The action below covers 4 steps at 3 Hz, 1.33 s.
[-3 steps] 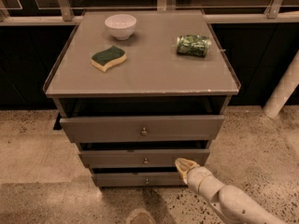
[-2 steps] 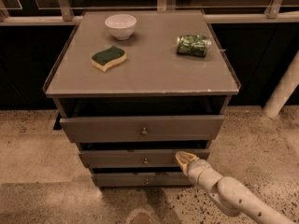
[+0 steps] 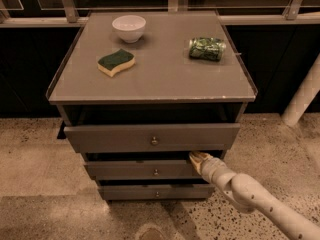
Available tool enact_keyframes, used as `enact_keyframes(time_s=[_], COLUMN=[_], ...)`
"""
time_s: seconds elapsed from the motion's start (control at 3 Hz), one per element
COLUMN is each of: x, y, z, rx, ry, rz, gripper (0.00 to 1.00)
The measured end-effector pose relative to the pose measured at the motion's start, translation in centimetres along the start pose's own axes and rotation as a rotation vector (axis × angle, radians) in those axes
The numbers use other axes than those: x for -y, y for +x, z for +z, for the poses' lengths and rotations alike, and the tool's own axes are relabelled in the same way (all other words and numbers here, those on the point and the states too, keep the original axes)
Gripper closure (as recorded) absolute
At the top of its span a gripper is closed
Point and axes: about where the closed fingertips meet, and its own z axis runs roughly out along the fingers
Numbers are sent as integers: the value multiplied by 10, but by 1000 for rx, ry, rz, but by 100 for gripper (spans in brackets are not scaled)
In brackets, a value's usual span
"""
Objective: Open middle drawer
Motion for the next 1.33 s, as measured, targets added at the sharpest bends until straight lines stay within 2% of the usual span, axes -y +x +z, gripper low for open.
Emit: enact_keyframes(time_s=[0.67, 1.0, 1.33], x=[5, 5, -3], y=[13, 13, 17], z=[32, 32, 30], rx=[-48, -48, -71], ry=[-20, -20, -64], rz=[38, 38, 40], gripper=[100, 100, 100])
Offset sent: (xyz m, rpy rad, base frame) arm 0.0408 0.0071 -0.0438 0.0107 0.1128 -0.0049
